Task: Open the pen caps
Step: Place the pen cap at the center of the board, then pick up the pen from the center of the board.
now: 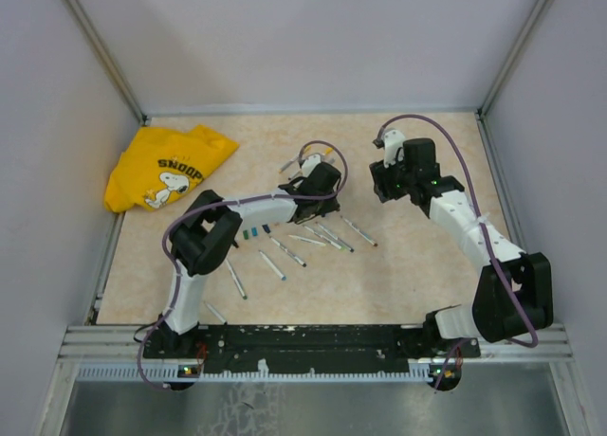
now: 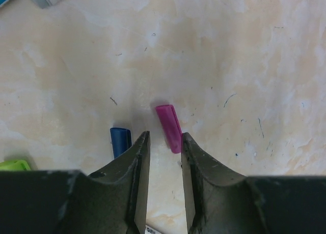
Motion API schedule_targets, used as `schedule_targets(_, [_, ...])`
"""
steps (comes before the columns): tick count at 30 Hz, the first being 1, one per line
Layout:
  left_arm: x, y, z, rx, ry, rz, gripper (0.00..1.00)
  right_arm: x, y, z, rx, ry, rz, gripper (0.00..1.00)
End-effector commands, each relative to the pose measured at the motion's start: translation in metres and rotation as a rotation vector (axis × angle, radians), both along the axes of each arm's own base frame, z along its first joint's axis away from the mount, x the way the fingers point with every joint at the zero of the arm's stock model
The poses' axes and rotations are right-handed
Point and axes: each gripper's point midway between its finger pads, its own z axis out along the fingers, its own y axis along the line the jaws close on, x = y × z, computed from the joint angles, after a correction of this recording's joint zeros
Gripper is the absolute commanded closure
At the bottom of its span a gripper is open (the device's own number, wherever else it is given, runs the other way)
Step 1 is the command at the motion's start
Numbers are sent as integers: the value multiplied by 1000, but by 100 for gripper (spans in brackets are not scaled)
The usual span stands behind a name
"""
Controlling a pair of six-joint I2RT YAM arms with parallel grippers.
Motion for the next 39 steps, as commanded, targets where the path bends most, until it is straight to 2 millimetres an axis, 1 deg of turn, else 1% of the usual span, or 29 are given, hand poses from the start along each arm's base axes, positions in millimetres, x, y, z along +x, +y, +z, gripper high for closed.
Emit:
schedule_targets(1, [-3,-6,26,-16,-24,-65,64,5,0,22,29,-74,-1,48])
schedule_targets(3, [-8,-9,48,-30,-65,-134,62,4,0,22,31,-74,3,48])
schedule_targets(5, [-13,-6,72,-38,-129,-192,61,3,2,21,37,-71,13,48])
schedule_targets(6, [-17,-2,82,-36,-165,-221,60,3,3,22,39,-71,18,48])
schedule_targets(7, [-21,2,102,-44,-215,-249,60,2,4,22,40,-71,23,48])
schedule_targets(8, [-26,7,111,-37,-249,-281,60,2,4,23,44,-71,28,48])
schedule_targets(9, [-31,12,119,-26,-285,-312,60,1,7,24,51,-73,40,48])
schedule_targets(10, [-38,20,121,-11,-315,-344,59,-1,8,25,57,-73,51,48])
schedule_targets(11, [-44,25,127,-3,-354,-380,58,-3,11,26,64,-72,66,48])
schedule_targets(15, [-66,45,142,28,-503,-498,48,-13,24,28,94,-60,161,49])
schedule_targets(17, [-74,56,147,43,-563,-524,39,-22,32,28,110,-52,235,49])
schedule_targets(19, [-76,65,151,70,-611,-525,34,-30,39,30,128,-49,294,49])
schedule_targets(23, [-72,84,156,143,-664,-486,22,-38,46,33,146,-53,354,49])
schedule_targets(26, [-68,94,153,200,-679,-464,16,-43,52,32,152,-50,392,50])
schedule_targets(28, [-65,98,150,234,-688,-459,14,-45,55,32,154,-49,409,49])
schedule_targets(30, [-63,102,147,256,-689,-443,8,-46,56,31,150,-49,419,50])
schedule_targets(33, [-63,103,146,254,-699,-448,2,-47,58,30,147,-48,425,50])
schedule_targets(39, [-61,103,146,217,-700,-492,1,-49,60,30,147,-47,439,50])
